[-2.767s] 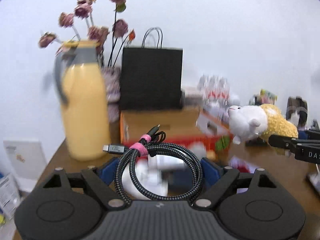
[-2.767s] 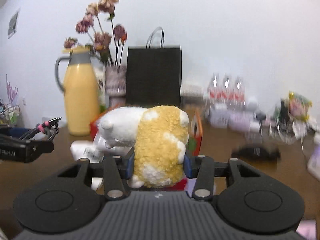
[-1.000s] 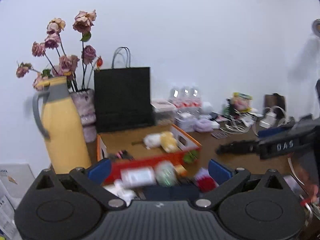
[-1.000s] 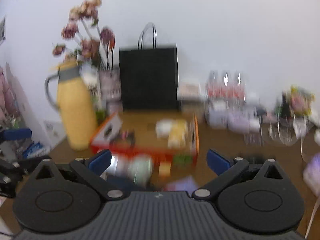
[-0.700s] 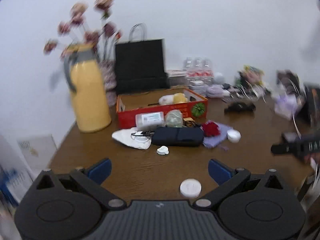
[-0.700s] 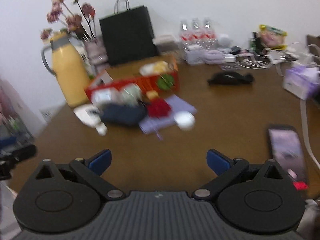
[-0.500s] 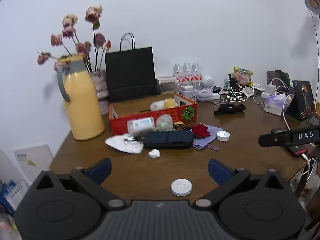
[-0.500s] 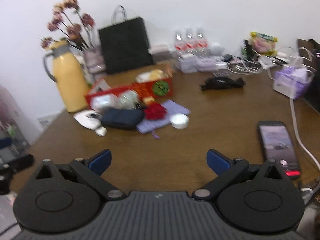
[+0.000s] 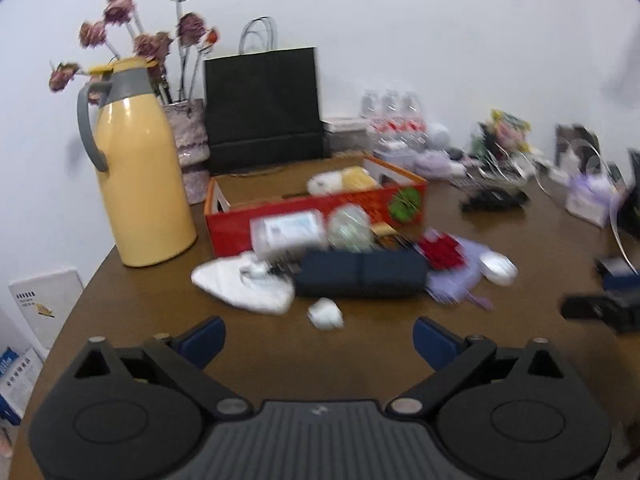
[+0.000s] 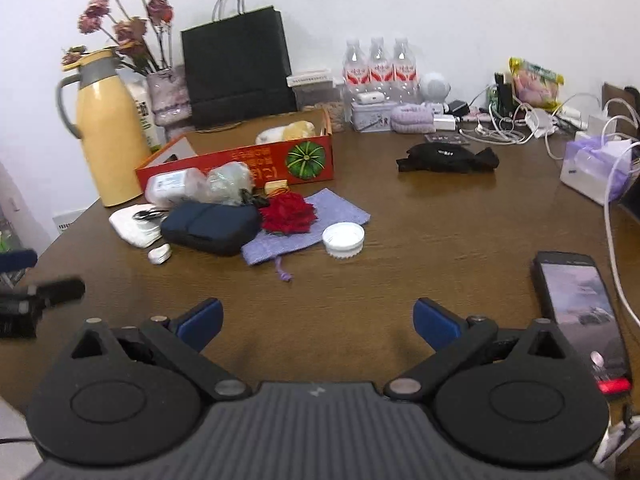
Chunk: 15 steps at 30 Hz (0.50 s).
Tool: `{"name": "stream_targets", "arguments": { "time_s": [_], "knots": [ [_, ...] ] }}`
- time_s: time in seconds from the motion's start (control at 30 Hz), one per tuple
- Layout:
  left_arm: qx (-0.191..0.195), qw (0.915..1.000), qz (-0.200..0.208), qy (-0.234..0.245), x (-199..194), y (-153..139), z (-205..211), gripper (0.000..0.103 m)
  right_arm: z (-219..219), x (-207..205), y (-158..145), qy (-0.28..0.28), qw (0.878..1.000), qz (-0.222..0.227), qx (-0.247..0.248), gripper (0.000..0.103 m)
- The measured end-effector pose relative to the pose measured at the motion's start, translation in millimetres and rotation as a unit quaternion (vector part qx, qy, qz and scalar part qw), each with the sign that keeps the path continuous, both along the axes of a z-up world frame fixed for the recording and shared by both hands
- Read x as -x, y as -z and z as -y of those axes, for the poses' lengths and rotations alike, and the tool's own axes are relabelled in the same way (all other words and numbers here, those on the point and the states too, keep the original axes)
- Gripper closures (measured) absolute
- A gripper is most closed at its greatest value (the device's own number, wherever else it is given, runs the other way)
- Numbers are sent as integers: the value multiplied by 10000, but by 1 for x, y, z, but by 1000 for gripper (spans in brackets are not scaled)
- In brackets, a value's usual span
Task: Organize objects
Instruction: 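Withdraw both grippers from the box back over the table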
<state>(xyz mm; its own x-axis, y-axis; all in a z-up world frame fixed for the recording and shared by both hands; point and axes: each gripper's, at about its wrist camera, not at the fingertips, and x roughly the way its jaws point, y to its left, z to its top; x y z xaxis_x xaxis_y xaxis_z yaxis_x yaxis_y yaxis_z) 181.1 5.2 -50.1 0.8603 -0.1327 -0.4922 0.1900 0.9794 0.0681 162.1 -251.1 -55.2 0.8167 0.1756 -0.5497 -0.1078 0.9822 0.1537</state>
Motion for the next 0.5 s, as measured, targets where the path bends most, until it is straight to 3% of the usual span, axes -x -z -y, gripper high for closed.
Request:
{"name": "stream_targets", "arguments": {
  "time_s": [0.13, 0.2, 0.33, 0.4, 0.5],
  "knots": [
    [294, 9990, -302, -131, -76, 8, -16, 28, -10, -36, 4, 73, 9995, 50, 293, 5],
    [177, 9992, -326, -115, -103, 14, -15, 40, -21, -49, 4, -37, 9991, 124, 403, 7],
    [-28, 9986, -537, 3, -148, 30, -9, 54, -41, -65, 8, -355, 9980, 181, 493, 7],
    [-96, 9985, -540, -90, -154, 35, -8, 84, -49, -70, 14, -496, 9972, 160, 540, 7],
    [-141, 9982, -583, -52, -147, 34, -8, 95, -56, -76, 20, -643, 9965, 52, 530, 9]
  ]
}}
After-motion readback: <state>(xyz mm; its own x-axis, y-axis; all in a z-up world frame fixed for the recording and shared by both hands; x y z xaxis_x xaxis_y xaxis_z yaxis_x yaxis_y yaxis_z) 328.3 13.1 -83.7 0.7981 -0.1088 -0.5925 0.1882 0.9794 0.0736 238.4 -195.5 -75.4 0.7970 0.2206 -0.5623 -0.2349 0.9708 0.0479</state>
